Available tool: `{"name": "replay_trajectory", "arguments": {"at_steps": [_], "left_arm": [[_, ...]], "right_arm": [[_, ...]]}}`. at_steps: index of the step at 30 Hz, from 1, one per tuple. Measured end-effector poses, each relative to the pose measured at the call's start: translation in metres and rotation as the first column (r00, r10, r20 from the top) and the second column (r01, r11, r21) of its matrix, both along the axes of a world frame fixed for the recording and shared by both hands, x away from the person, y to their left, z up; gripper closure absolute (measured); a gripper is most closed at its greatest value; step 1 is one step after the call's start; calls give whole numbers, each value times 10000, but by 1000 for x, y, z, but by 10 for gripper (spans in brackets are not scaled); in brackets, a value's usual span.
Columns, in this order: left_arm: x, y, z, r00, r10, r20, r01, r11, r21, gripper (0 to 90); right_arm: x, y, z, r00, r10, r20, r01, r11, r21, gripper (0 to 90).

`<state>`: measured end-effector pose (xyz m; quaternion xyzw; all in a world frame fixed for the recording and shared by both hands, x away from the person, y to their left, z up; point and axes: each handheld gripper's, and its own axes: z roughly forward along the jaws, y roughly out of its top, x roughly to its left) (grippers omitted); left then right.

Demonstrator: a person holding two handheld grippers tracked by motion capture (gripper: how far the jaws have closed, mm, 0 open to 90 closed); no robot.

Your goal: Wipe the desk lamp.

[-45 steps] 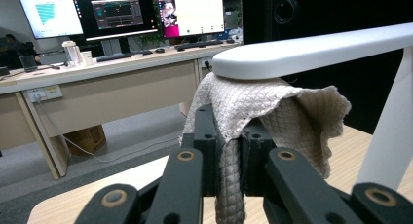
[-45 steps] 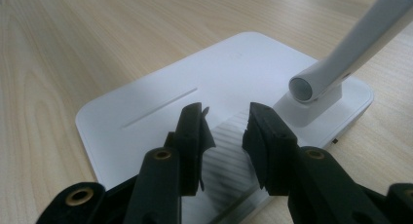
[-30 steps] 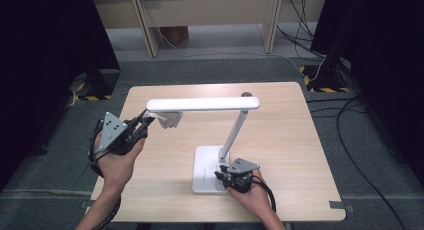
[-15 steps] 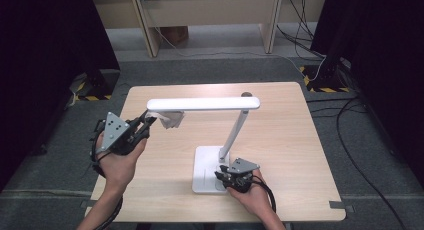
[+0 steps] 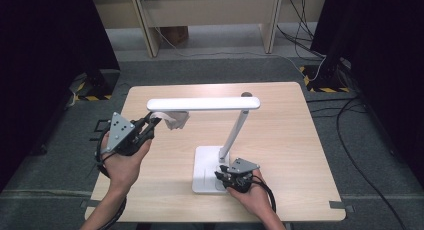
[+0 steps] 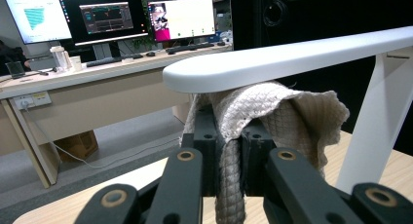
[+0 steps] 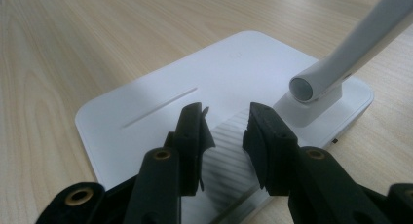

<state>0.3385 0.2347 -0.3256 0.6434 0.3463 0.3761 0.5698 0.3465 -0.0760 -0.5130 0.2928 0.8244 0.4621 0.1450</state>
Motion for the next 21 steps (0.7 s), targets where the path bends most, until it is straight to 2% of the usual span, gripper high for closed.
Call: {"name": "replay_trajectory", "arguments": {"at_steps": [21], "left_arm": [[1,-11,1,9999,-147,-31,147,9999,6,806]], "right_arm": [[0,0,0,10000,-2,10,2,10000,15,671]]}}
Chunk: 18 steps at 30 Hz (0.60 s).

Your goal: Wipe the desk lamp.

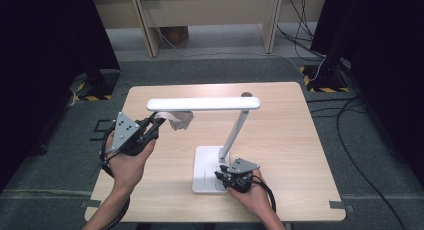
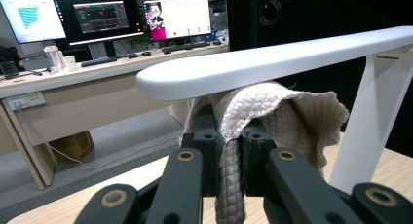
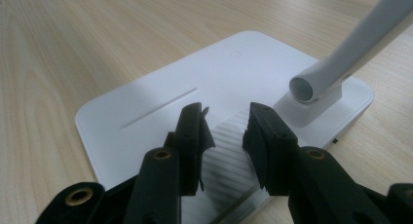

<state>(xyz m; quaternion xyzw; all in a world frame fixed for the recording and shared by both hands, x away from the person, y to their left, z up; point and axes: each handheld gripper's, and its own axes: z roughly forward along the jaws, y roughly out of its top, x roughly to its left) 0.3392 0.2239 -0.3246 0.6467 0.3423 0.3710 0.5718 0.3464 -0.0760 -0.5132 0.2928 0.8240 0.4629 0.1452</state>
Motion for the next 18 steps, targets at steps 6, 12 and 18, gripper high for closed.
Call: {"name": "replay_trajectory", "arguments": {"at_steps": [6,12,18], "left_arm": [[1,-4,0,10000,-49,-27,49,10000,37,807],[2,-9,0,9999,-153,-32,153,9999,39,807],[2,-13,0,9998,-195,-40,195,9998,-13,807]], "right_arm": [[0,0,0,10000,7,3,-7,10000,-7,671],[0,0,0,10000,14,-2,-14,10000,-10,671],[0,0,0,10000,1,-5,-1,10000,5,670]]}}
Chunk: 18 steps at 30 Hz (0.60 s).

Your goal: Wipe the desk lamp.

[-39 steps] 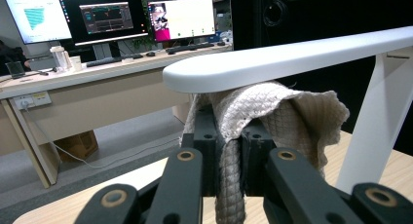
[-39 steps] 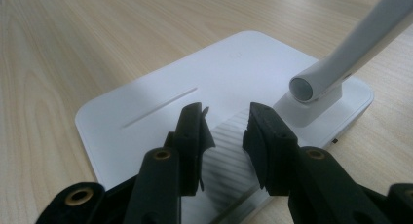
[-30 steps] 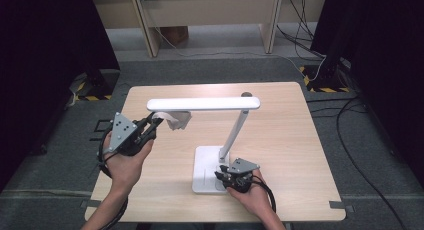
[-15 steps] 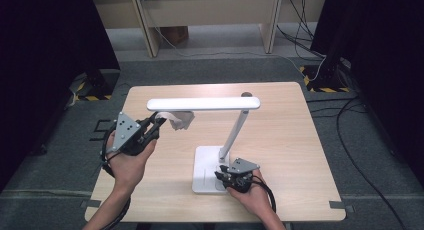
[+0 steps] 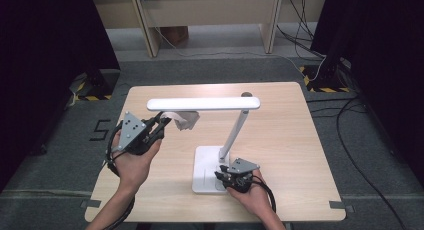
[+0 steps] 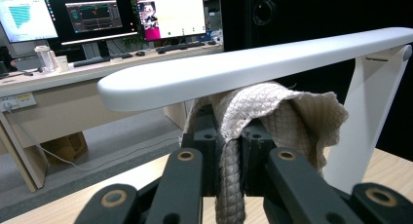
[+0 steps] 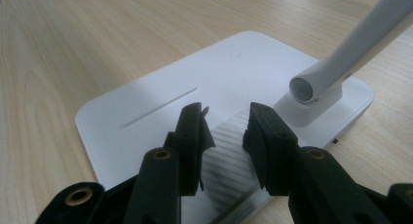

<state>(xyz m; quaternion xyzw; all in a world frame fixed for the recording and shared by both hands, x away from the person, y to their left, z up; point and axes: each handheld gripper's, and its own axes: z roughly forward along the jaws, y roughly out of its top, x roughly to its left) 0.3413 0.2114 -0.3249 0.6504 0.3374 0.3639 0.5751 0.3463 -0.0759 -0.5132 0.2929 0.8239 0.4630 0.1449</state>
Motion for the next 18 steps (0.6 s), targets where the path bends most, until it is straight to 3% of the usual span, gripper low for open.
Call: {"name": "replay_trajectory", "arguments": {"at_steps": [18], "left_arm": [[1,-9,0,9999,-154,-46,154,9999,36,806]], "right_arm": [[0,0,0,10000,5,5,-5,10000,-48,667]]}}
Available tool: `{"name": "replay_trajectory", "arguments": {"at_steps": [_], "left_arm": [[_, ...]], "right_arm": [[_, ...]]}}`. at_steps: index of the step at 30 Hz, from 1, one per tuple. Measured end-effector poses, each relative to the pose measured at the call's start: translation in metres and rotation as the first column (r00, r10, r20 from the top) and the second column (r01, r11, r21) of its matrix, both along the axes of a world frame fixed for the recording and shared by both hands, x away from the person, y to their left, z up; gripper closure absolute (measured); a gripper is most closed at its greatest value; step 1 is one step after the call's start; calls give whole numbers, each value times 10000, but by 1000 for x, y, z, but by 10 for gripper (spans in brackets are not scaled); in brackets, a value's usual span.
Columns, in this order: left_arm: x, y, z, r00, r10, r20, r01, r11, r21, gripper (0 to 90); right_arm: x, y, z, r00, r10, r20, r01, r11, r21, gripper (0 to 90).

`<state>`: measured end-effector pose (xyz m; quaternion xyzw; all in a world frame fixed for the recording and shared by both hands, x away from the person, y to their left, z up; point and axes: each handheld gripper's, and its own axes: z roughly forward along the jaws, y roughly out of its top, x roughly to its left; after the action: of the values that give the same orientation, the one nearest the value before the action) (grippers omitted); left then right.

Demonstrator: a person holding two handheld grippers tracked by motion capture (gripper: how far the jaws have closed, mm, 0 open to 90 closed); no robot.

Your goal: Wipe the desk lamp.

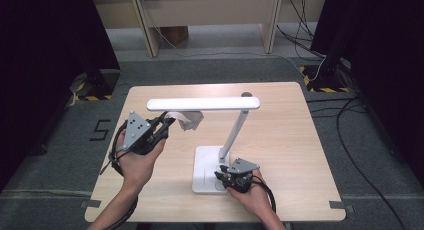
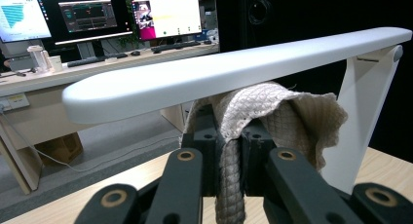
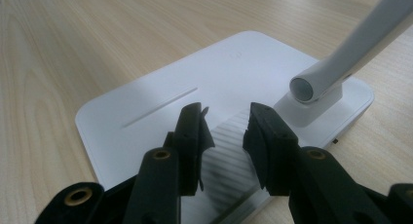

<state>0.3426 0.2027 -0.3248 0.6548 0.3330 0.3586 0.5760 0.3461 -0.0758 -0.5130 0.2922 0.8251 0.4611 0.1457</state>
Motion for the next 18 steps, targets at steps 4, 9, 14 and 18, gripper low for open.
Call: {"name": "replay_trajectory", "arguments": {"at_steps": [4,9,14,18], "left_arm": [[0,-1,0,10000,-47,-35,47,10000,-14,807],[0,-5,-1,9999,-105,-36,104,9999,-106,807],[0,-7,-1,9999,-151,-37,151,9998,-114,806],[0,-9,-1,9998,-170,-50,170,9998,-93,806]], "right_arm": [[0,0,0,10000,6,25,-6,10000,-10,667],[0,0,0,10000,-1,-5,1,10000,39,667],[0,0,0,10000,6,-14,-6,10000,43,667],[0,0,0,10000,4,12,-4,10000,52,667]]}}
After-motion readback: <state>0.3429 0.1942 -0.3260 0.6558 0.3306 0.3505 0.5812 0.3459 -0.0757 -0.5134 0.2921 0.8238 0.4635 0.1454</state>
